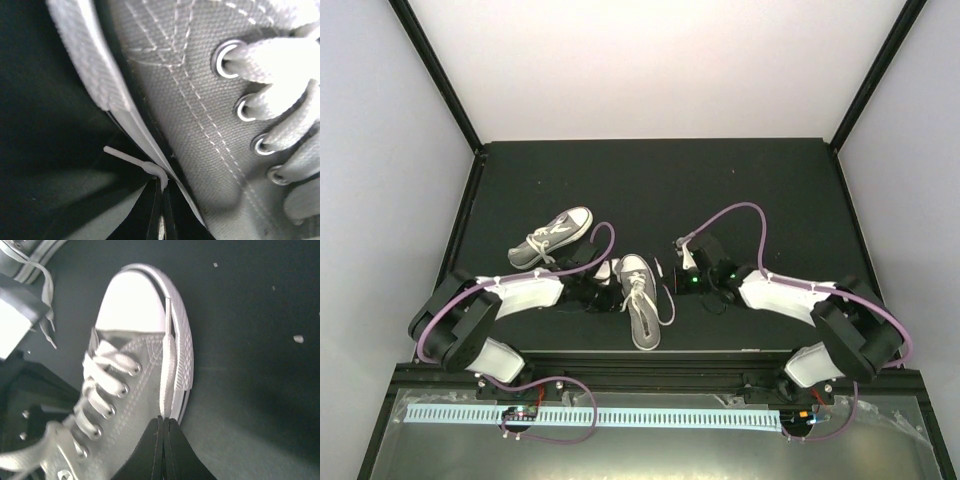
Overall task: Tie the shoes
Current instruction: Adjust the shoe at the center of the board.
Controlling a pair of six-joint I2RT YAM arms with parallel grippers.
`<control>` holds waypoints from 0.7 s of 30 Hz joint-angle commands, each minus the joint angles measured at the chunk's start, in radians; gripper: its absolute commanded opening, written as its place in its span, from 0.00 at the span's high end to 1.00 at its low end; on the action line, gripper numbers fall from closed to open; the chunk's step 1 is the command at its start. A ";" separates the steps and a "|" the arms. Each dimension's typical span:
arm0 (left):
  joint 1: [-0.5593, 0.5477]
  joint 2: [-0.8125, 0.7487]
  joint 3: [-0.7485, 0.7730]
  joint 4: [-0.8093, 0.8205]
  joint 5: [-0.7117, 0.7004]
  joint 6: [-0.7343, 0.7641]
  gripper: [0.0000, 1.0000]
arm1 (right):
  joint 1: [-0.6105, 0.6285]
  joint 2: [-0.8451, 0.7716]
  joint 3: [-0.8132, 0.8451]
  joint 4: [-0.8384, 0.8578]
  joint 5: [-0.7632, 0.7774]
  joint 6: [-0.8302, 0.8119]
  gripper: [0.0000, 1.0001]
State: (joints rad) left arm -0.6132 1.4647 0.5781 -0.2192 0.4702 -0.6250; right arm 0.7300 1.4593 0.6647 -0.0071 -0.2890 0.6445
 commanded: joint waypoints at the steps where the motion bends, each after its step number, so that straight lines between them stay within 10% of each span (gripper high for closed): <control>1: 0.016 -0.017 0.056 0.046 -0.042 -0.005 0.98 | 0.005 -0.028 -0.066 -0.006 0.012 0.011 0.98; 21: 0.266 -0.396 0.165 -0.121 -0.051 0.206 0.98 | -0.089 -0.554 0.002 -0.383 0.446 -0.103 0.98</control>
State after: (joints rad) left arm -0.3912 1.1187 0.6994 -0.3256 0.3576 -0.5114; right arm 0.6655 0.9524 0.6117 -0.2890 0.0410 0.6079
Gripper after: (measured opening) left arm 0.021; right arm 0.024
